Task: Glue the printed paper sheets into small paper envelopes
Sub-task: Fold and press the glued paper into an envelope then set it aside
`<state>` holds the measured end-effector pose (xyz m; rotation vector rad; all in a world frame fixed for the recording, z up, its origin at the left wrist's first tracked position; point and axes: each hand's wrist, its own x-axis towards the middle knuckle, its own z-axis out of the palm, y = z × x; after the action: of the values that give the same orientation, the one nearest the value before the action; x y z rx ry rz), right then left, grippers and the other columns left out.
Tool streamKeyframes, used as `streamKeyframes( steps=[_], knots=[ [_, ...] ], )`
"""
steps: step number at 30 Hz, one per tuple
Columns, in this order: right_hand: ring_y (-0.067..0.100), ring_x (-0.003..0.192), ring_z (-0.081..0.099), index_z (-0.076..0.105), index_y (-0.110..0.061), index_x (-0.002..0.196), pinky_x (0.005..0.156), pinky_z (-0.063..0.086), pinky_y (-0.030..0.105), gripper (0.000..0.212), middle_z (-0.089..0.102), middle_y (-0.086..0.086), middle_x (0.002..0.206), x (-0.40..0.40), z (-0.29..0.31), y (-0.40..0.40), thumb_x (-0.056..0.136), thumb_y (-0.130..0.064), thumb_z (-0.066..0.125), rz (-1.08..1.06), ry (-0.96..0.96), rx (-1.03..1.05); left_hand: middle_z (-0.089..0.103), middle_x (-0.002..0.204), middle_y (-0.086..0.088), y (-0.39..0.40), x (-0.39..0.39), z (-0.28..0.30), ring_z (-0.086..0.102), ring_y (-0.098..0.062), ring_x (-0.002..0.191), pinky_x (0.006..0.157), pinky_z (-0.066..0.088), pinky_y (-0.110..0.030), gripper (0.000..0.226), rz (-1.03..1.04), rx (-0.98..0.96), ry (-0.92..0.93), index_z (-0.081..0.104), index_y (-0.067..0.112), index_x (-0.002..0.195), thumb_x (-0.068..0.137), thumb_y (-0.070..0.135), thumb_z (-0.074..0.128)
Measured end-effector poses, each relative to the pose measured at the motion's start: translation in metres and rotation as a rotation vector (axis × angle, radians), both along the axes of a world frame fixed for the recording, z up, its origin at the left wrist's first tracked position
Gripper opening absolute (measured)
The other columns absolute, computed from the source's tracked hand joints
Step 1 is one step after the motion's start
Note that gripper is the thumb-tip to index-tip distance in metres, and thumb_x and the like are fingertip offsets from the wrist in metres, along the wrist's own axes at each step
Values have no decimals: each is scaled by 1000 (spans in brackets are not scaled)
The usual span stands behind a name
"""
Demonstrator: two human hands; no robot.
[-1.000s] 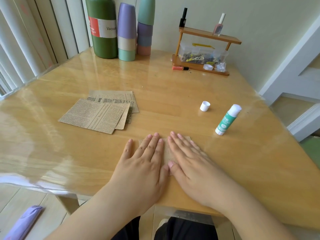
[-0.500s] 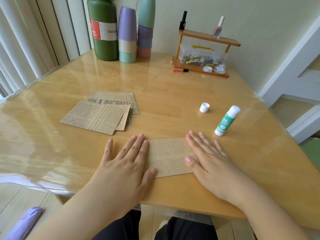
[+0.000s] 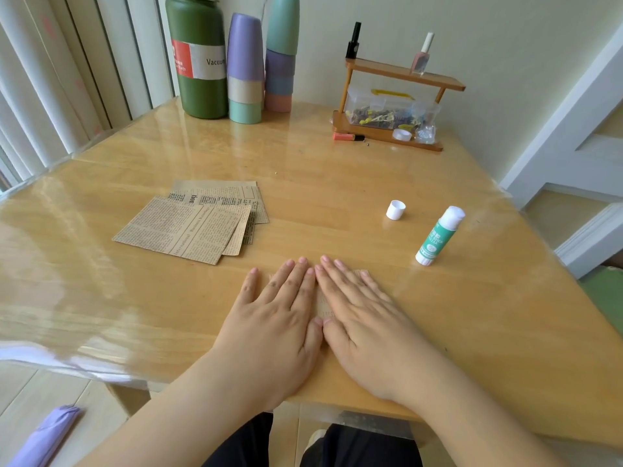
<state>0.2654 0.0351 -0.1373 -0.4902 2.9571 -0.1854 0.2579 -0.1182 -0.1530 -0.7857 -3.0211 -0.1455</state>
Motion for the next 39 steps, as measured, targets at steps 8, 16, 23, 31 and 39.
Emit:
streamKeyframes(
  steps=[8,16,23,31,39],
  knots=[
    [0,137,-29,-22,-24,147,114,-17,28,86,-30,-11,152,-2,-2,16,69,-61,-16,-154,-1,16,52,136,-10,-18,-2,-17,48,-23,126,100,42,-50,65,64,59,141,53,4,130,96,50,22],
    [-3,138,-25,-15,-25,149,117,-12,29,68,-24,-14,154,-3,3,17,94,-56,9,-157,-31,-29,49,137,-13,-17,0,-13,45,-27,127,101,25,-51,61,62,44,181,52,2,131,93,43,28],
    [-9,133,-31,-13,-29,149,116,-15,28,77,-25,-19,153,-6,7,5,75,-52,-10,-20,17,-87,-30,150,2,3,0,13,-31,-12,136,114,-16,-39,82,25,92,-4,-25,16,144,68,47,-26],
    [2,138,-27,-18,-28,147,114,-16,27,81,-27,-11,153,-7,-3,1,70,-51,-17,-82,35,-4,-27,152,0,5,-4,3,-28,-14,138,115,-13,-42,85,7,52,-32,-23,16,145,66,45,-28],
    [11,139,-30,-21,-30,146,113,-18,29,82,-30,-5,153,-6,-2,1,68,-53,-17,-100,0,6,-30,151,-1,6,-3,5,-30,-14,137,115,-14,-41,83,12,23,-53,-27,16,143,65,45,-29]
  ],
)
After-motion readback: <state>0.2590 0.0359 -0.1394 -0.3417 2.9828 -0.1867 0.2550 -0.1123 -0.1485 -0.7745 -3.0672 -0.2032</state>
